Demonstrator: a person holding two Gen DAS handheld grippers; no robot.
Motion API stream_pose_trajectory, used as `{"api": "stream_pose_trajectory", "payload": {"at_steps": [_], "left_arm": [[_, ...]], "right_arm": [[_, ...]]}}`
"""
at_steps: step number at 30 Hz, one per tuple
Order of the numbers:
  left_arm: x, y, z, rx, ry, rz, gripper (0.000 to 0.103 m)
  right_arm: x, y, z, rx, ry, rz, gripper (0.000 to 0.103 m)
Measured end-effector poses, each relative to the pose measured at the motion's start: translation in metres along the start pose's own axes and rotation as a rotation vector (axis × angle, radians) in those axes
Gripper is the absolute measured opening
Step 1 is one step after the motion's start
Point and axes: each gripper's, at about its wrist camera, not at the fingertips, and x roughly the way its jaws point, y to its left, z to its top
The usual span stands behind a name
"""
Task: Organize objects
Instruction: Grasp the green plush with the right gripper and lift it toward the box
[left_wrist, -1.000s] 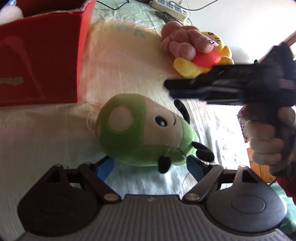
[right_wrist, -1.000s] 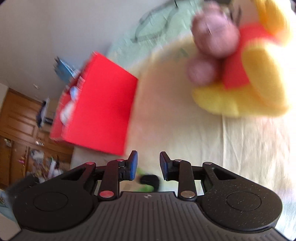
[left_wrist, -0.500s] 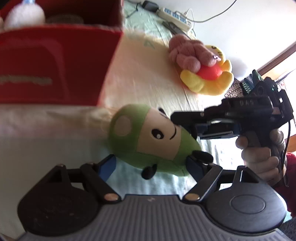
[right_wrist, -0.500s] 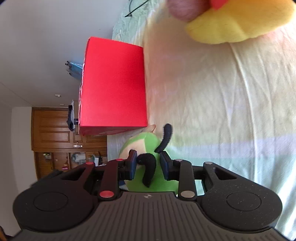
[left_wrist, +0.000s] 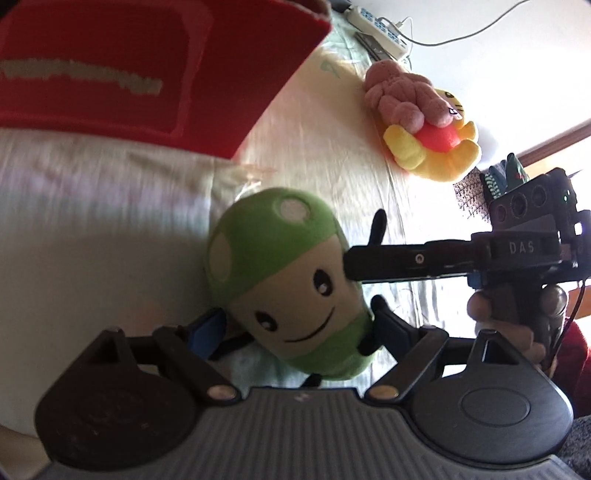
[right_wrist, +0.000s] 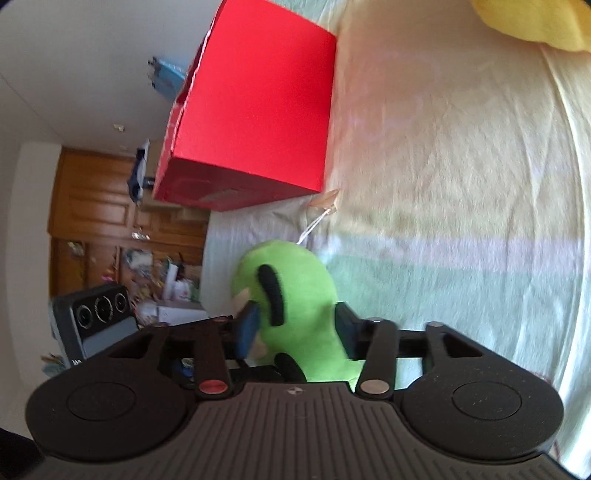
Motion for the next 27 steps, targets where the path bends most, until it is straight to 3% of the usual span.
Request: {"api": "stream_pose_trajectory", "payload": {"at_steps": [6, 14, 27], "left_arm": [[0.007, -0.009, 0.003, -0.002, -0.021, 0.024, 0.090], [-0.029, -0.043, 0.003, 0.172, -0.102, 0.127, 0.088], [-0.111, -0.070, 0.031, 0.343, -0.345, 0.147, 0.088]], "right_arm": [[0.003, -0.013, -0.009, 0.055, 0.012, 0.061, 0.046], [-0.020, 0.022, -0.023, -0.059, -0.005, 0.133, 0.043], [-0.038, 0.093, -0.009, -0.206, -0.204, 0.240, 0.043]]}}
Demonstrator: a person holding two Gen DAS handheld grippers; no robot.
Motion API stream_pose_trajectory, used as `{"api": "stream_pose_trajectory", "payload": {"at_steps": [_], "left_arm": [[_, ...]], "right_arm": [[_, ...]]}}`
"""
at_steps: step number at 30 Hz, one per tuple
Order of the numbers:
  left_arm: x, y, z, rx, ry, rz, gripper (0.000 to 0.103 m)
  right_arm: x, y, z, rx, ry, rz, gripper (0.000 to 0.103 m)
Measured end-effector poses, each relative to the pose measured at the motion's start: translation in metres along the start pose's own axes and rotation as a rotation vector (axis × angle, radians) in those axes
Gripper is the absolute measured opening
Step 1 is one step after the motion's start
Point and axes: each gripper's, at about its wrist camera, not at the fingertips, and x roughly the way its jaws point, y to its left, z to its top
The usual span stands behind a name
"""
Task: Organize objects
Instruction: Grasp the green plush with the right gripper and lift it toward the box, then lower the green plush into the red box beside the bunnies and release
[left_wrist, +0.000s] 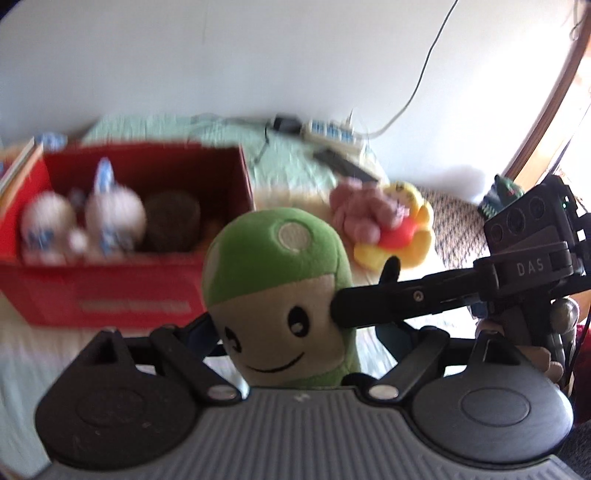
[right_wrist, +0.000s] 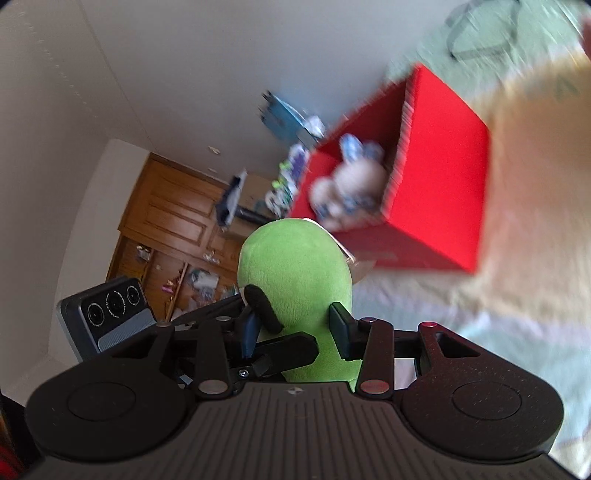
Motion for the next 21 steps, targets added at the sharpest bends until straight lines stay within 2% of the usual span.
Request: {"api": "stream_pose_trajectory", "payload": {"at_steps": [6, 10, 15, 21], "left_arm": [[-0.010, 0.026, 0.038, 0.064, -0.095, -0.015, 0.088], [-0.001, 0.047, 0.060, 0.094, -0.120, -0.036, 0.088], [0.029, 0.074, 0.081, 0.104, -0.090, -0.069, 0.088], [0.074, 0.116, 0.091, 0.028, 0.006, -0.131, 0.085]], "right_arm": [[0.014, 0.030, 0.028, -0.070, -0.125, -0.022, 0.044], [0.025, 0.041, 0.045, -0.117, -0.193, -0.075, 0.044], [0.047, 0.037, 0.058, -0.117, -0.261, -0.178, 0.044], [0.075, 0.015, 0.070, -0.008, -0.323, -0.295, 0.044]]}}
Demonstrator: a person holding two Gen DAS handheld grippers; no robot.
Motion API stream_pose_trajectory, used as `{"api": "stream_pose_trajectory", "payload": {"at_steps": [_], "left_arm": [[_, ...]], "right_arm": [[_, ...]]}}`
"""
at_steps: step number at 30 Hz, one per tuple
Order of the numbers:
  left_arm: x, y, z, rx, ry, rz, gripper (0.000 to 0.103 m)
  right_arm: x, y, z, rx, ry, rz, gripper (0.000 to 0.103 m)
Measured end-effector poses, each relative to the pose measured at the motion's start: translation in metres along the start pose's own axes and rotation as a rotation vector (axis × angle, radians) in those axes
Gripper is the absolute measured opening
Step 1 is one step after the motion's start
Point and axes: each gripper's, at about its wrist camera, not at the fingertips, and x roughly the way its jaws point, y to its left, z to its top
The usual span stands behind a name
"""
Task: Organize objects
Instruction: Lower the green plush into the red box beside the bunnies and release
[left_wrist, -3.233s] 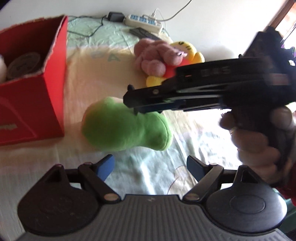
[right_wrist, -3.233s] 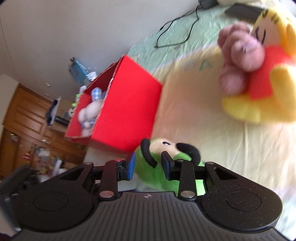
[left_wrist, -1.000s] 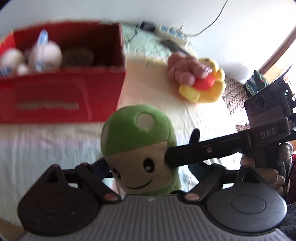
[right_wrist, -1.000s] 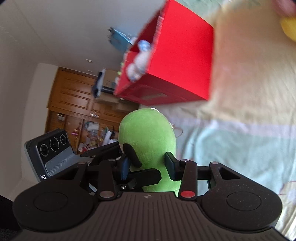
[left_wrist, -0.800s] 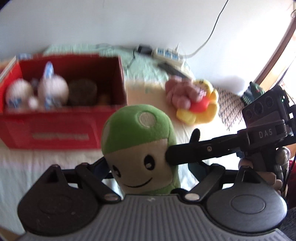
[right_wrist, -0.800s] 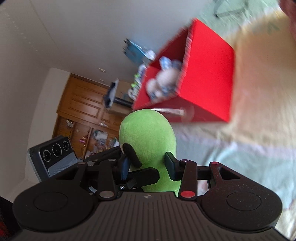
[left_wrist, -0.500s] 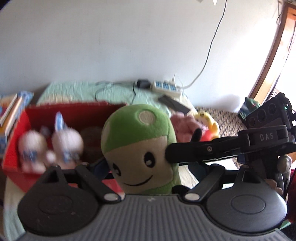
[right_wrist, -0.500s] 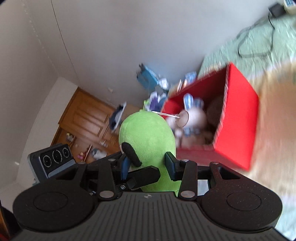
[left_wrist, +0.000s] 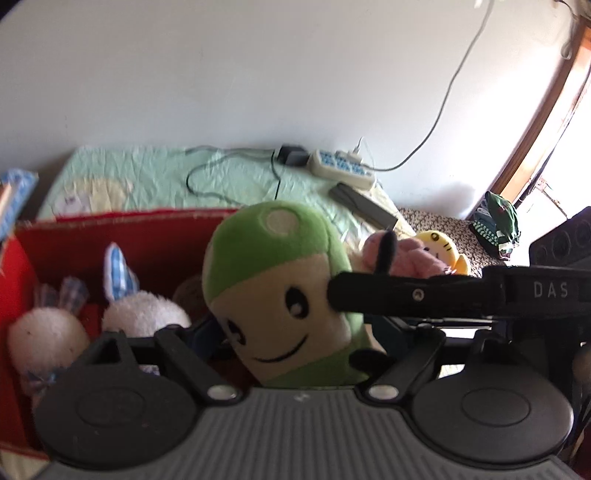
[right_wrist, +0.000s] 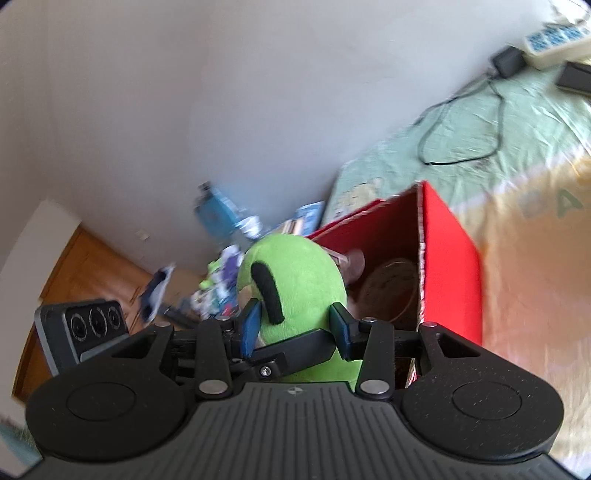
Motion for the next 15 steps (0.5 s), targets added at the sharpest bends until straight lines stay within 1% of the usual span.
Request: {"api": "stream_pose_trajectory", "payload": {"at_steps": [2, 4, 5, 6, 7, 8, 9, 10, 15], "left_arm": [[0.007, 0.013, 0.002, -0.009, 0.021, 0.003, 0.085], [0.014, 0.026, 0.002, -0.012, 0.040, 0.017, 0.085], [0.017, 0.031, 0.000, -0.011, 0.053, 0.027, 0.084], [0.021, 0.037, -0.001, -0.006, 0.068, 0.038, 0.082], [0.021, 0.042, -0.004, -0.005, 0.077, 0.036, 0.079], [0.022, 0.045, -0.004, -0.008, 0.082, 0.026, 0.078], [0.021, 0.046, -0.003, -0.007, 0.081, 0.026, 0.078], [0.020, 0.046, -0.003, 0.001, 0.076, 0.038, 0.078], [0.011, 0.050, -0.005, 0.047, 0.066, 0.070, 0.078]], "right_arm": [[0.010, 0.000, 0.000, 0.023, 0.002, -0.040, 0.043], [0.019, 0.004, -0.004, 0.011, 0.008, -0.091, 0.040], [0.024, 0.004, -0.006, 0.002, 0.015, -0.120, 0.035], [0.029, 0.005, -0.008, 0.002, 0.021, -0.151, 0.029], [0.031, 0.007, -0.011, -0.005, 0.018, -0.184, 0.026], [0.034, 0.012, -0.011, -0.033, 0.012, -0.216, 0.025], [0.036, 0.015, -0.013, -0.052, 0.009, -0.228, 0.025], [0.039, 0.015, -0.014, -0.045, 0.015, -0.230, 0.026], [0.052, 0.009, -0.012, 0.047, 0.033, -0.225, 0.026]]}}
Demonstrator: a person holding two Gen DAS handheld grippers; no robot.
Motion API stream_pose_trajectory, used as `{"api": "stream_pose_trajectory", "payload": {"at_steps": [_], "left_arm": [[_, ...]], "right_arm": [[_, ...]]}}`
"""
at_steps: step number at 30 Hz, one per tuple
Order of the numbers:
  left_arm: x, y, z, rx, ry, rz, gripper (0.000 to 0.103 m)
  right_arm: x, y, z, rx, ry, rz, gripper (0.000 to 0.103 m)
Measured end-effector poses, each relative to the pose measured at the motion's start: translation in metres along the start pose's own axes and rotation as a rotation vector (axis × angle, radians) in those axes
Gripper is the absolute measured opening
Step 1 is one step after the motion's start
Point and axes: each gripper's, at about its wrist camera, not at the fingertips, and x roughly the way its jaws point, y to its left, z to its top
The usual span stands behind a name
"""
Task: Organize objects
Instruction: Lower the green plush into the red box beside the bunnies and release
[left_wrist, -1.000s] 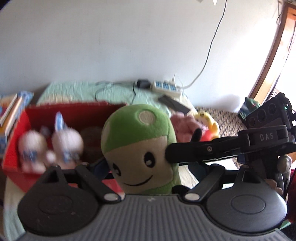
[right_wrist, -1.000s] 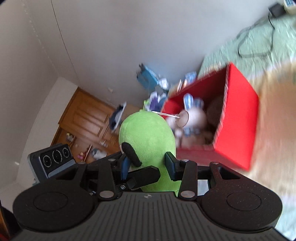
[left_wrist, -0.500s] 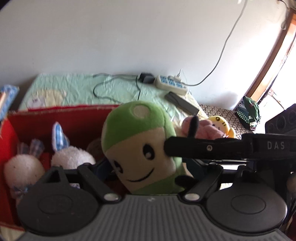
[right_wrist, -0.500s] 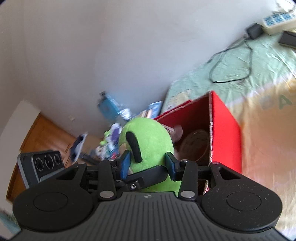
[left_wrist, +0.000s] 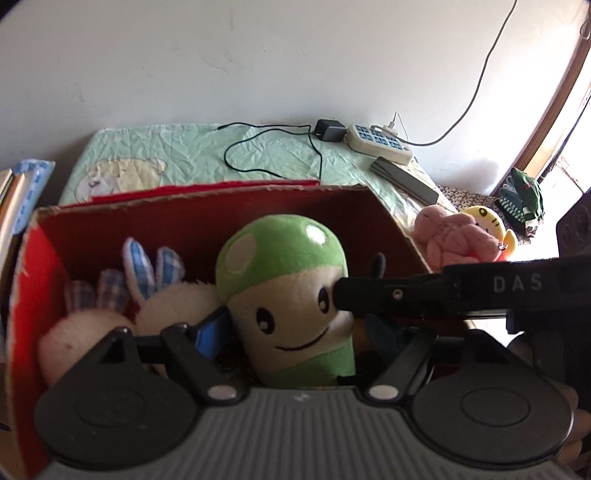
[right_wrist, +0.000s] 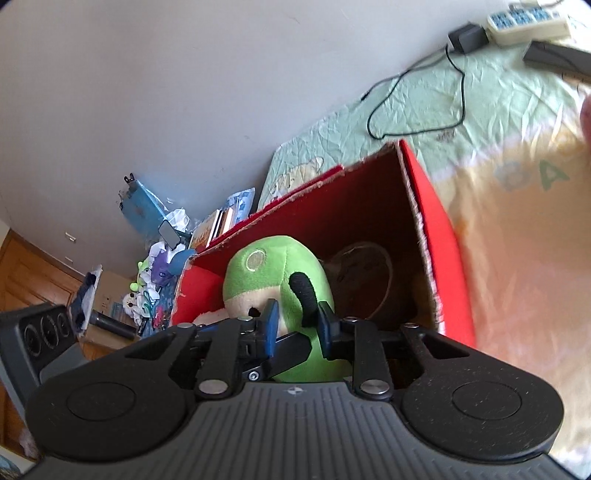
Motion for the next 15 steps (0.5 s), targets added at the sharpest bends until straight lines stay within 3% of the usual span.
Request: {"api": "stream_pose_trajectory", "payload": {"at_steps": [4, 7, 8, 15], "left_arm": [[-0.007, 0.002, -0.002, 0.050, 0.008, 0.044, 0.078], [-0.004, 0.005, -0.003, 0.060, 0.026, 0.055, 0.081], [-0.002, 0.003, -0.003, 0.065, 0.031, 0.059, 0.081], [-0.007, -0.004, 0.003, 0.060, 0.012, 0.069, 0.082]], "right_arm": [[0.009, 0.006, -0.002, 0.046, 0.040, 0.031, 0.026], [0.015, 0.014, -0.005, 0.009, 0.035, -0.052, 0.027], [0.016, 0.014, -0.005, 0.002, 0.023, -0.087, 0.022], [0.008, 0.013, 0.004, -0.026, -0.012, -0.115, 0.026]]}}
